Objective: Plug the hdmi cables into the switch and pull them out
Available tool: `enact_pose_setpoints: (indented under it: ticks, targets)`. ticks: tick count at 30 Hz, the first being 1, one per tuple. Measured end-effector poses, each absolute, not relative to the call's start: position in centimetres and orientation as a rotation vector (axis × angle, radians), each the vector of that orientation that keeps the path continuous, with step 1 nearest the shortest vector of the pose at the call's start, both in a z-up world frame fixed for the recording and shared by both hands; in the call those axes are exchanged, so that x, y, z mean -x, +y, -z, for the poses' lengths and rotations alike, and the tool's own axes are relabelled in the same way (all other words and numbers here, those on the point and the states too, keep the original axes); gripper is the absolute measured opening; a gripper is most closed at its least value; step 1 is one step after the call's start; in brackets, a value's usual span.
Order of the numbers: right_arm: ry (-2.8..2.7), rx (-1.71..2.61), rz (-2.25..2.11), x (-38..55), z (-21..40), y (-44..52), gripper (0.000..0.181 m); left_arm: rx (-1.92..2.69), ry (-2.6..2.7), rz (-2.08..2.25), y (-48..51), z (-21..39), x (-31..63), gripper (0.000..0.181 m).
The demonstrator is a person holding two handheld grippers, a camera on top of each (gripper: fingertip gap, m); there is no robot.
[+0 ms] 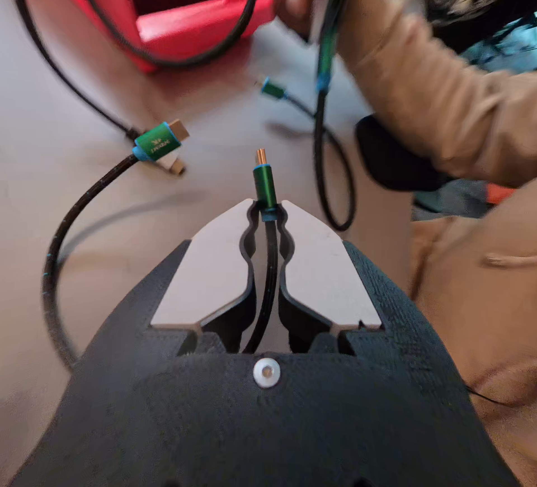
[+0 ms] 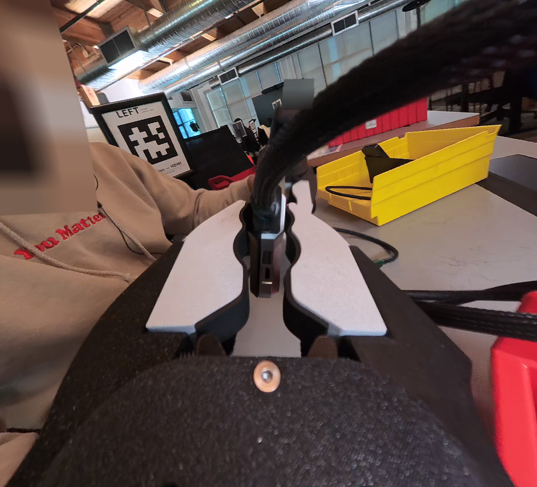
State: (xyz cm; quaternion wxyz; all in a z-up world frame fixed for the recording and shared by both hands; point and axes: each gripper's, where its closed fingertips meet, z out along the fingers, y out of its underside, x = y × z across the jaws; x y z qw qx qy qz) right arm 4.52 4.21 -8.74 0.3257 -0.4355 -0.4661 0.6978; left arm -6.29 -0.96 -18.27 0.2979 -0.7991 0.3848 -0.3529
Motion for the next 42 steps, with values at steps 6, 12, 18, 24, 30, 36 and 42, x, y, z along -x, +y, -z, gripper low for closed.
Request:
enact_pose_setpoints:
  ticks: [6, 12, 18, 24, 30, 36, 42]
  targets:
    - [-1.215, 1.056, -1.925, -3.1, 8.2, 3.1, 0.022, 1.957, 1.151, 1.223, 0.2, 10.7, 2.9, 0.011]
    - [-1.142, 1.073, -1.929, -2.5, 8.3, 4.1, 0.022, 1.966, 1.182, 1.233, 0.7, 11.8, 2.4, 0.011]
    - [-1.131, 1.154, -1.947, -1.4, 9.6, 4.7, 0.022, 2.016, 1.215, 1.143, 1.2, 13.1, 3.3, 0.011]
    - [-1.157, 1.25, -1.892, -0.7, 10.9, 5.0, 0.022, 2.063, 1.266, 1.044, 1.1, 14.2, 3.9, 0.011]
    - [-1.186, 1.269, -1.904, -0.6, 11.2, 4.6, 0.022, 2.084, 1.269, 1.0, 1.3, 14.5, 4.5, 0.012]
    - [-1.189, 1.272, -1.897, -0.4, 11.3, 4.5, 0.022, 2.083, 1.274, 1.041, 1.0, 14.5, 4.4, 0.012]
    - [-1.181, 1.269, -1.911, -0.5, 11.3, 4.5, 0.022, 2.072, 1.273, 1.051, 0.9, 14.2, 4.4, 0.011]
